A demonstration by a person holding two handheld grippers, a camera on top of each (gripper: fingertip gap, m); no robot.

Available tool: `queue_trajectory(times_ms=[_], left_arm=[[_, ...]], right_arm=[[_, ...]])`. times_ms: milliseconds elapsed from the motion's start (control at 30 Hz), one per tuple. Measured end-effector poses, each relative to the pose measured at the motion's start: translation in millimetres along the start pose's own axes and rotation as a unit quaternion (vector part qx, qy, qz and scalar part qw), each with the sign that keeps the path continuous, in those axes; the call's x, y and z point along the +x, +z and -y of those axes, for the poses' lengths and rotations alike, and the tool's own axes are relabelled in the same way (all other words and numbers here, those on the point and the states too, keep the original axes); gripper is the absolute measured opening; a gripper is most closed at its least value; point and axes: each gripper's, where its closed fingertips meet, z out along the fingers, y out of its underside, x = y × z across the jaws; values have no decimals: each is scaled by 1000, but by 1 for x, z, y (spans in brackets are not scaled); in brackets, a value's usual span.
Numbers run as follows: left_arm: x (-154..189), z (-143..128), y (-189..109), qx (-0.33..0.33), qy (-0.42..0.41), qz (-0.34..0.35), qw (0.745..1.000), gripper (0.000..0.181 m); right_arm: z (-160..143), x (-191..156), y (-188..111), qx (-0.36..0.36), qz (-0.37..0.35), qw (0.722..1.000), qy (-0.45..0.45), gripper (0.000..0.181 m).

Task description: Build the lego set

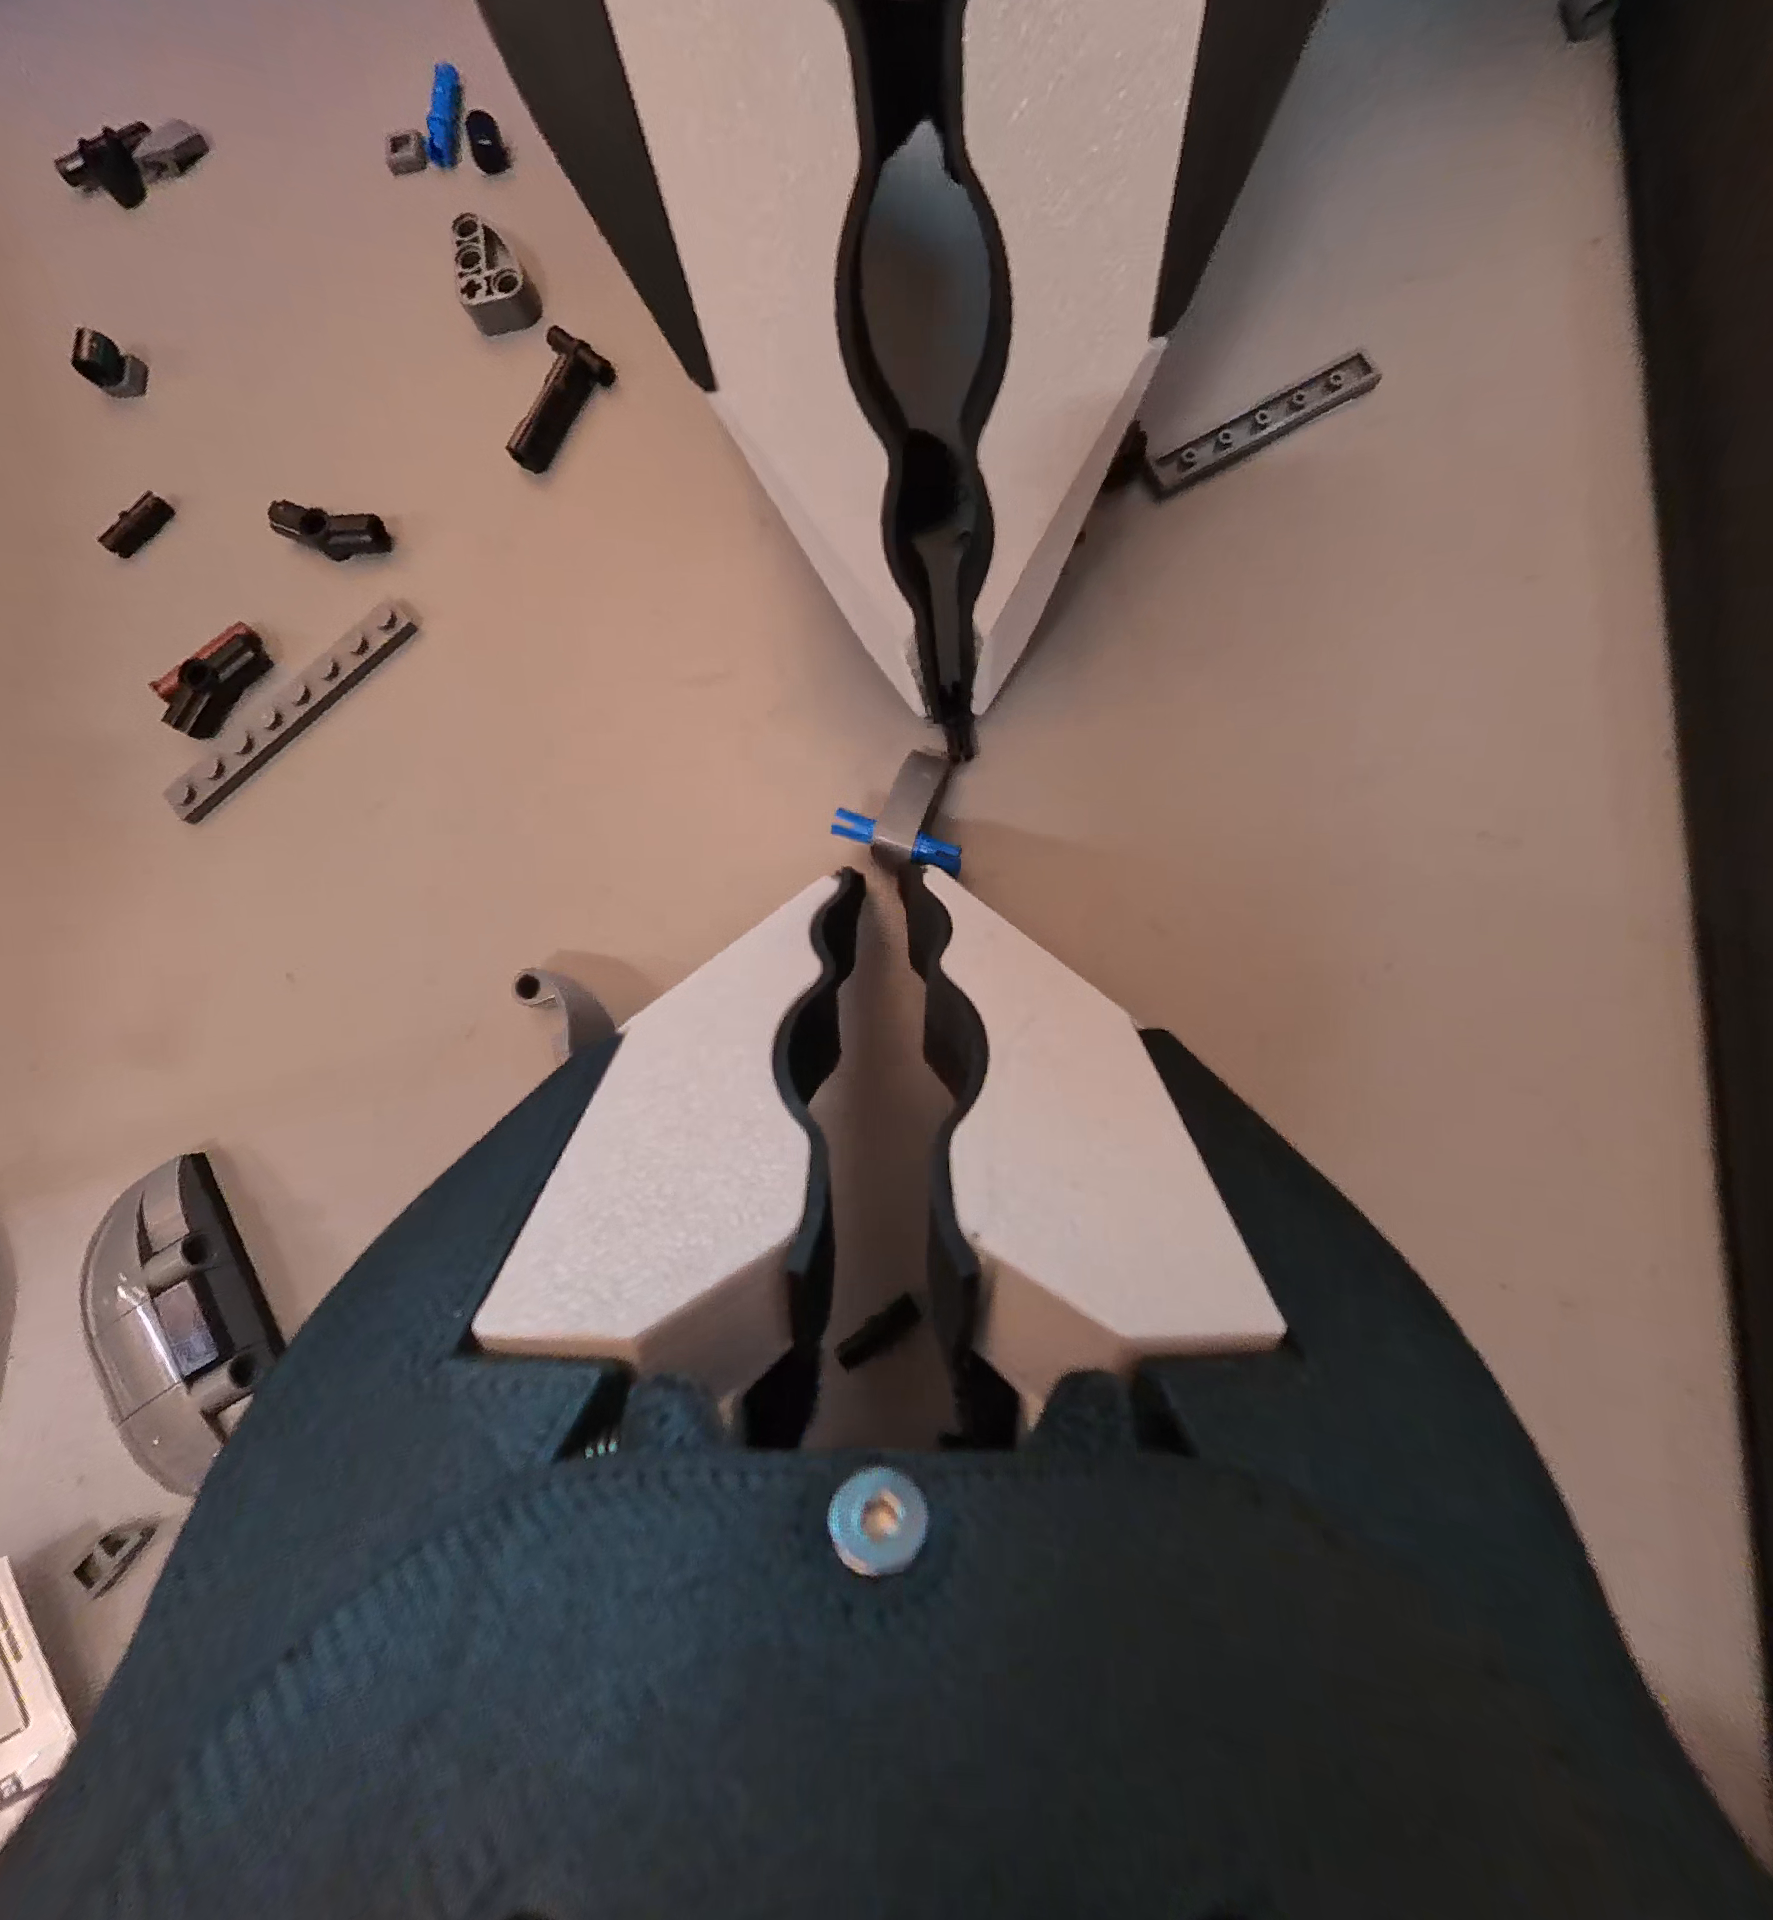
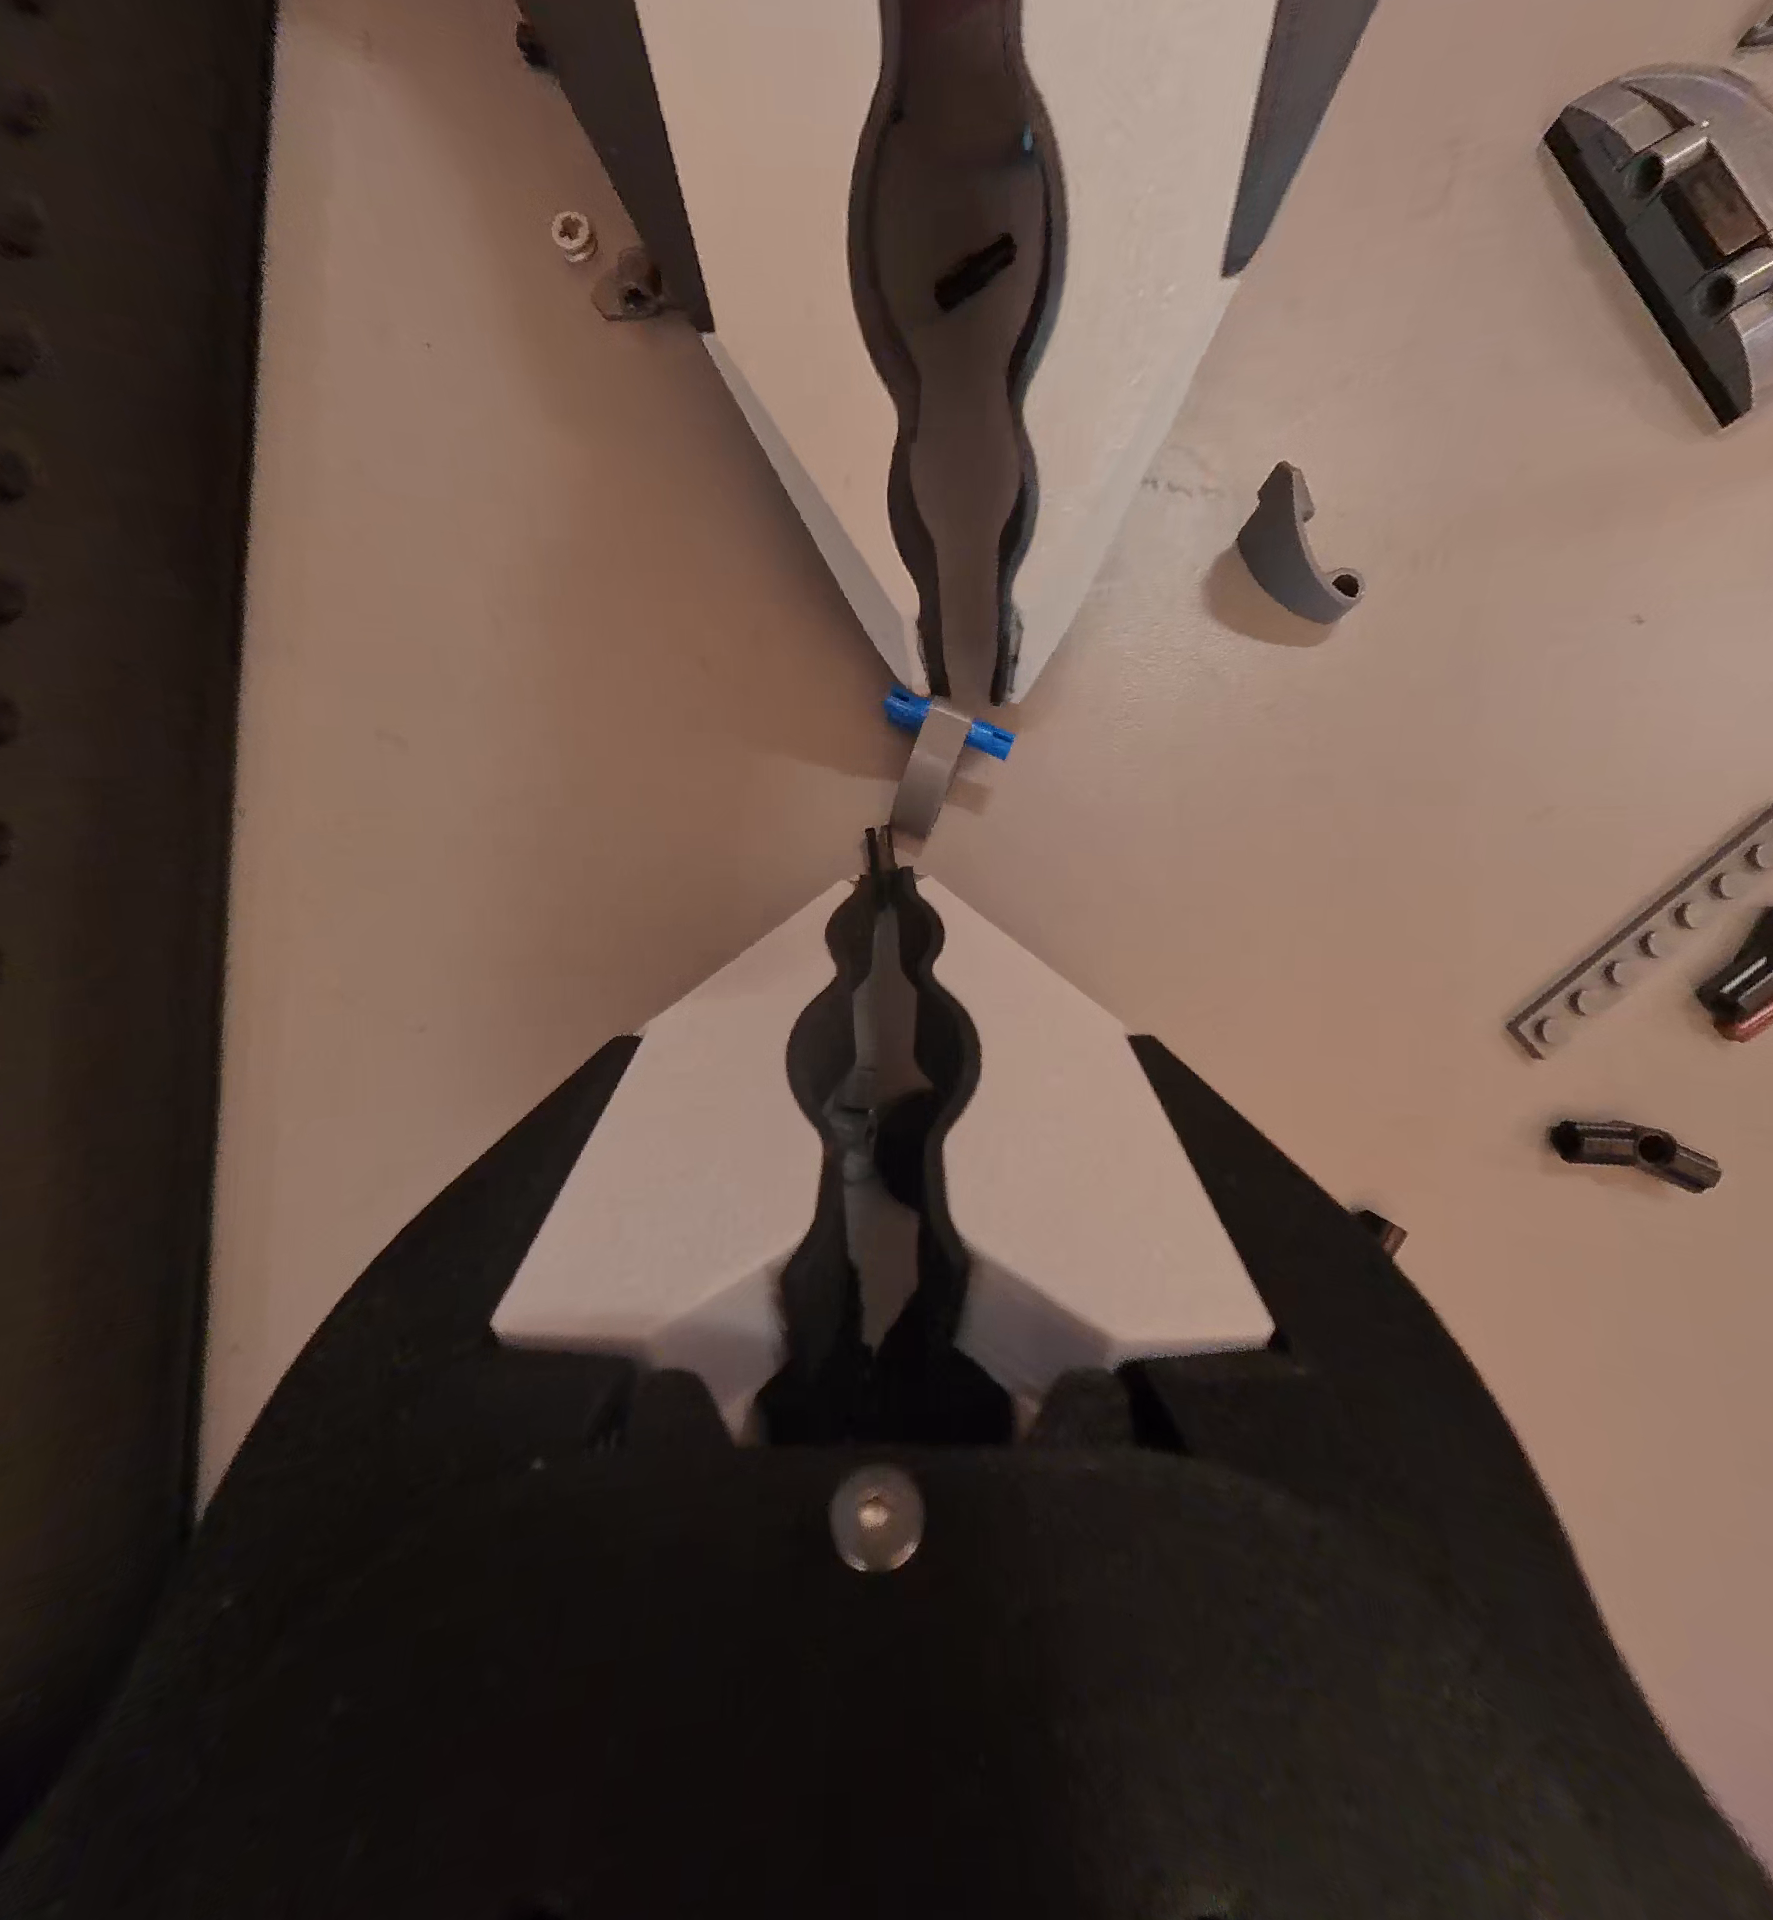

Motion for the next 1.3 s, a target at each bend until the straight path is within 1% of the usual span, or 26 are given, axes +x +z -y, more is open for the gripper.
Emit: queue_trajectory(times_ms=[100,300,367,433,533,600,700,733,833,933,1300], left_arm=[[5,0,1,-2,6,-13,1000,5],[18,0,2,-4,29,-38,999,12],[26,2,-1,5,36,-61,997,10],[20,0,-3,3,36,-47,998,10],[14,5,-5,21,20,-41,999,17],[12,7,-5,22,21,-34,999,24],[18,12,-2,25,33,-39,998,30],[19,12,0,22,39,-38,998,30],[22,8,6,6,52,-35,998,21],[22,9,9,7,47,-35,998,12],[18,10,11,7,26,-26,999,12]], right_arm=[[-1,1,0,-2,-3,1000,1,3],[-2,4,-2,-5,-11,1000,4,2],[-2,4,-1,-5,-12,1000,3,3],[-2,4,-1,-7,-12,1000,4,2],[-3,4,-2,-9,-13,1000,3,2],[-3,3,-2,-11,-13,1000,2,2],[-3,3,-2,-12,-13,1000,1,2],[-3,3,-2,-12,-13,1000,1,1],[-3,3,-2,-12,-12,1000,1,2],[-3,3,-2,-13,-13,1000,2,2],[-3,6,-2,-13,-15,1000,22,2]])
